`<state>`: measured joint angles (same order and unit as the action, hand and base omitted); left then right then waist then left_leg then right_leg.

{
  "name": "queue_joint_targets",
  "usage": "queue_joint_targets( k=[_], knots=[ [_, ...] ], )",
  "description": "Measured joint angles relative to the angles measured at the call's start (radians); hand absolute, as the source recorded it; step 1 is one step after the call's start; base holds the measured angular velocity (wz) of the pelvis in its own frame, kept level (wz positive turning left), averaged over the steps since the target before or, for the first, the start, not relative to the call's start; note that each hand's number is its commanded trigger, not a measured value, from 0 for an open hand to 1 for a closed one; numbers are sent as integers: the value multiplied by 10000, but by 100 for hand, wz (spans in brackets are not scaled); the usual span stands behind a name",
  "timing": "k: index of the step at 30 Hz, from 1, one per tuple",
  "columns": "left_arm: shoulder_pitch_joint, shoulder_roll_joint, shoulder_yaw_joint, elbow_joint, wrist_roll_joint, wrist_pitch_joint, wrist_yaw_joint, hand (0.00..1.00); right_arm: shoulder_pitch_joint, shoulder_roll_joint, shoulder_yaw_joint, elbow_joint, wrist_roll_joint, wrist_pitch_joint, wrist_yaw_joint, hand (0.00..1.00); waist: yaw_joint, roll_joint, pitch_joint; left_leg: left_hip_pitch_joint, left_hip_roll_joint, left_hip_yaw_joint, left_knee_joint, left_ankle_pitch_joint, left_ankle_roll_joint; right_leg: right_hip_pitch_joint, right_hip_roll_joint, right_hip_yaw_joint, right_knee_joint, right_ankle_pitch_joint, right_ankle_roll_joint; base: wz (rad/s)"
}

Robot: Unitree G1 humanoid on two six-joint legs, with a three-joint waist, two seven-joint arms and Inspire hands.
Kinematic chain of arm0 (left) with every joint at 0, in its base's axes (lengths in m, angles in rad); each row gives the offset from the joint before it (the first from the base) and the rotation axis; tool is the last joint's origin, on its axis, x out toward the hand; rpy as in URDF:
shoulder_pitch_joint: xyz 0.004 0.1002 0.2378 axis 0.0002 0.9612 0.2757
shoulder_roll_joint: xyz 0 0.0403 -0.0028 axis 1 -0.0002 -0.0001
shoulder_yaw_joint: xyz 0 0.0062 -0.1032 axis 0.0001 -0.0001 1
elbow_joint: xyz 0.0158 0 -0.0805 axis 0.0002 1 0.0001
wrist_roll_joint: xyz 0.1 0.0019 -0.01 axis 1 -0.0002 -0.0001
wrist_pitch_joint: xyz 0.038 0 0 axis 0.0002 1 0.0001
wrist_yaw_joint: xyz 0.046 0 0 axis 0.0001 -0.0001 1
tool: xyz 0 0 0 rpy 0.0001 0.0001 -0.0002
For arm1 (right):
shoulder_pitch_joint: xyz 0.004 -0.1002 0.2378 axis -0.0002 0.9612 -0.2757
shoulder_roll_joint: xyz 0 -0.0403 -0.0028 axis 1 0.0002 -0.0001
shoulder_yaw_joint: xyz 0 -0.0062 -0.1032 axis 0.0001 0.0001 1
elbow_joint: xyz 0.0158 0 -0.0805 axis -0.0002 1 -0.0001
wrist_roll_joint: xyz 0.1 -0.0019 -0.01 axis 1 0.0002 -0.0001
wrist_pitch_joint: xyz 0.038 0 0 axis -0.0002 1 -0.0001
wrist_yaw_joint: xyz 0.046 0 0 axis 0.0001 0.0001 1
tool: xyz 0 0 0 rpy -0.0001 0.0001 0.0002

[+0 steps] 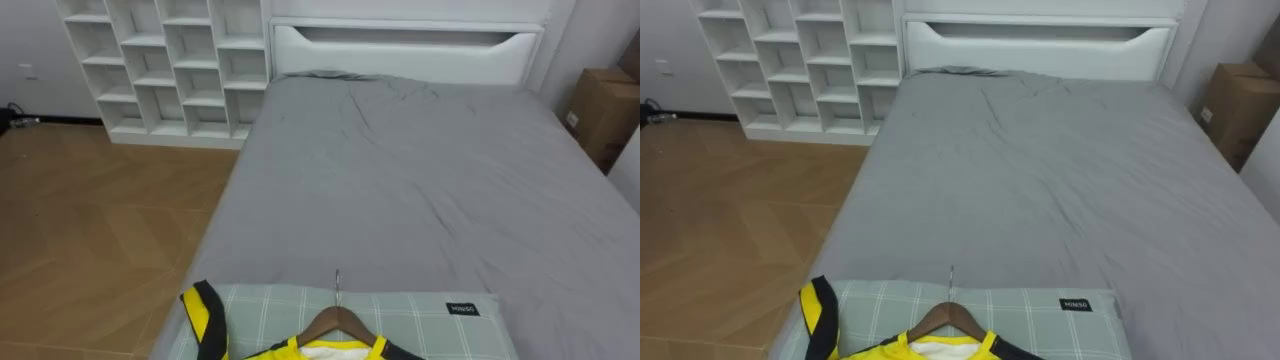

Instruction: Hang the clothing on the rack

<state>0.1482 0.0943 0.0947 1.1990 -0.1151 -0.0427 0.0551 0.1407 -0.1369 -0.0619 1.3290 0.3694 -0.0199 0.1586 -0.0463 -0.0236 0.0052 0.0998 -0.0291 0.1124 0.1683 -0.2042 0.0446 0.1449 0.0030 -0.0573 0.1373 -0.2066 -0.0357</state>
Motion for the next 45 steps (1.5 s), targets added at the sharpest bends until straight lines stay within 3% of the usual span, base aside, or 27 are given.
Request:
queue_joint_targets(
  k=[24,28,34,40,45],
  knots=[
    [-64,37,-9,1,-15,-6,1,0,-61,-83,8,-78,-255,1,286,0,-1,-8,21,-22,5,90,-16,-12,-1,-37,-14,2,-13,-3,6,-1],
    [-58,59,-211,-7,-479,-12,2,0,-35,-98,114,-247,-188,-3,282,0,1,-5,18,-76,20,170,-30,-12,-1,-95,-15,21,-13,-5,9,0],
    [-6,58,-202,-3,-508,-297,45,0,-50,-103,200,-543,-262,-161,257,0,32,55,-33,-180,15,202,8,-12,-2,-197,-19,31,4,-4,9,0],
    [-61,92,-171,71,-422,-525,498,0,-67,-115,200,-560,-454,-393,145,0,176,153,-9,-148,23,168,35,-16,-1,-162,-14,8,52,-4,8,0],
    [-6,170,217,-8,-216,-736,1812,0,-39,-160,203,-636,-648,-539,-82,0,210,238,78,-42,12,-71,35,-144,8,-35,-12,-68,117,-19,22,4]
  ],
)
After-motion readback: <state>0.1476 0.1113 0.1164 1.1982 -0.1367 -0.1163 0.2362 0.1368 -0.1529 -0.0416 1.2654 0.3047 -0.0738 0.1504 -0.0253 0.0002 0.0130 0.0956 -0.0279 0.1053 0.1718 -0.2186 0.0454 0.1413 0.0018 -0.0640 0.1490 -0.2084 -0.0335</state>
